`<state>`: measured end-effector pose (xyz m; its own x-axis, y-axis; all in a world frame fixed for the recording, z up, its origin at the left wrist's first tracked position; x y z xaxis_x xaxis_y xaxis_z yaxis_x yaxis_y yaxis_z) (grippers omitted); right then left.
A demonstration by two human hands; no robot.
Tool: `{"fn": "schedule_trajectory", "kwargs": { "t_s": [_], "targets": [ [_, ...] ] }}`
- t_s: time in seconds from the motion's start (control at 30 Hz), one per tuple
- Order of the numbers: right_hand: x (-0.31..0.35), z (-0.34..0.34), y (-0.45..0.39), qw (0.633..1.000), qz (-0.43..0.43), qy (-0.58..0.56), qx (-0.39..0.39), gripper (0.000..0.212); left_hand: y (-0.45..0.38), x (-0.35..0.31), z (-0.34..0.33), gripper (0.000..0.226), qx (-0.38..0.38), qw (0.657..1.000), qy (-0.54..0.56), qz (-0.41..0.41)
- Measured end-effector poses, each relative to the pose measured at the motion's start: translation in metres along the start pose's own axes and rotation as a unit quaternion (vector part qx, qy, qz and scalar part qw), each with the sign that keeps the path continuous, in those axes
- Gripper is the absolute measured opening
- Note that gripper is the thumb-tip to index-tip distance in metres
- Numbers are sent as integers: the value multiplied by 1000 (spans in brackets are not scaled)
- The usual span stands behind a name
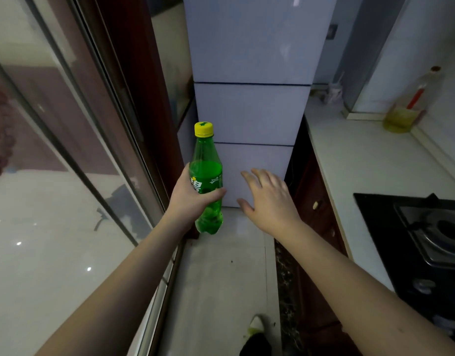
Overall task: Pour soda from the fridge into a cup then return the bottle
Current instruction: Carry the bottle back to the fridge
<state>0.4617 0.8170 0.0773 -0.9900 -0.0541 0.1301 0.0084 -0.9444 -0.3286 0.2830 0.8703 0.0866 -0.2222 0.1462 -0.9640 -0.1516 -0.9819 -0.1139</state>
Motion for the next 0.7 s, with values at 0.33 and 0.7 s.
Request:
{"fn": "schedule_trajectory", "kwargs": {
  "t_s": [0.33, 0.7],
  "targets": [
    [-80, -17, -143, 999, 26, -31, -28, 62, -134, -32, -39, 56, -24, 998, -49, -28],
    [-100, -1, -280, 993, 88, -31, -66, 63, -243, -77, -25, 60, -70, 994, -48, -62]
  ]
}}
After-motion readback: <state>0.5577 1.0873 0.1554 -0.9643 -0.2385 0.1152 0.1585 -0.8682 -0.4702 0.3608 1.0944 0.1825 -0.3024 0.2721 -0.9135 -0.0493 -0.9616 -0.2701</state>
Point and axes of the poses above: each hand's wrist, its own y-axis away from the middle knuckle, its own z-axis out of the back of the hand, x = y × z, the point moved 4 cm from there along -y, towards the middle knuckle, and after that the axes turned 1 degree about -x, right-handed, at the moved point
